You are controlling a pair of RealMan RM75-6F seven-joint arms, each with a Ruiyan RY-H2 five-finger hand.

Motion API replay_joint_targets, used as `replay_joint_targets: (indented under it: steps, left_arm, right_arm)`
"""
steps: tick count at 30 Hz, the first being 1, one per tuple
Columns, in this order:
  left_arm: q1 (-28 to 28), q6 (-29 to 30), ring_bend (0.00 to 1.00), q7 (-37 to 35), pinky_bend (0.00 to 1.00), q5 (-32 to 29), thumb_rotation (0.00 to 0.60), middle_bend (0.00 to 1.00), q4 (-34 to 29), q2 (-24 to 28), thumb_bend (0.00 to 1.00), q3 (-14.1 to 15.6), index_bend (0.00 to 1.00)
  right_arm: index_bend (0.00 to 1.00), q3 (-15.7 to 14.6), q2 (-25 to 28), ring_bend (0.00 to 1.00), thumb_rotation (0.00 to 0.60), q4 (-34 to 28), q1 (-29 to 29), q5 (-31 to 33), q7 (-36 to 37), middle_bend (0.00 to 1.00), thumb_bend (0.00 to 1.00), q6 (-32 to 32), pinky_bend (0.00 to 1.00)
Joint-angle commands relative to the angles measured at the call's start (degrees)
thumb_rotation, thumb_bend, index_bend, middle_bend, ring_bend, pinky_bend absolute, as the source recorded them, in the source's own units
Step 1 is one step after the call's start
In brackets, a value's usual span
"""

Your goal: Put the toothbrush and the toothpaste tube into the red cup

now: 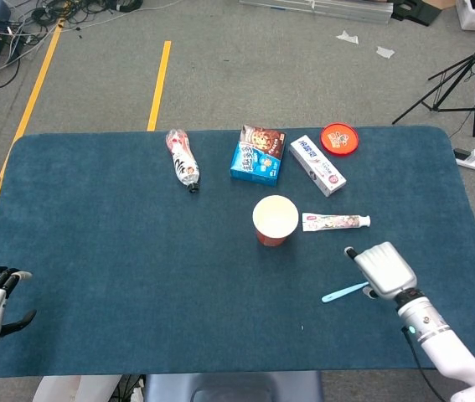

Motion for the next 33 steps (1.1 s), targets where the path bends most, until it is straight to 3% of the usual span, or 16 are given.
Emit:
replay_joint_targets:
  steps: [1, 11, 33]
  left_arm:
    - [0.2, 0.2, 0.2, -0.8, 0.27, 0.3, 0.6, 0.3, -0.3, 0.4, 0.17, 0.0, 0.31]
    - [0.4, 0.5, 0.2, -2.6, 0.27, 0.7, 0.6, 0.3, -0.3, 1.0, 0.17, -0.1, 0.31]
    - [0.6, 0.3, 0.2, -3.7, 0.27, 0.3, 0.6, 0.3, -0.4, 1.4, 0.17, -0.4, 0.31]
  right_arm:
    - [0.37, -1.1, -3.1, 0.94, 0.6, 1.6, 1.4, 1.9, -2.8, 1.0, 0.08, -1.7, 1.0]
    - [0.42, -3.5, -8.3, 1.0, 0.6, 5.8, 2.3, 5.2, -5.1, 1.0, 0.1, -2.6, 1.0]
    - [0.5, -5.9, -13.8, 1.0, 0.6, 11.8, 2.6, 3.0, -1.2, 1.0, 0.15, -2.7, 1.0]
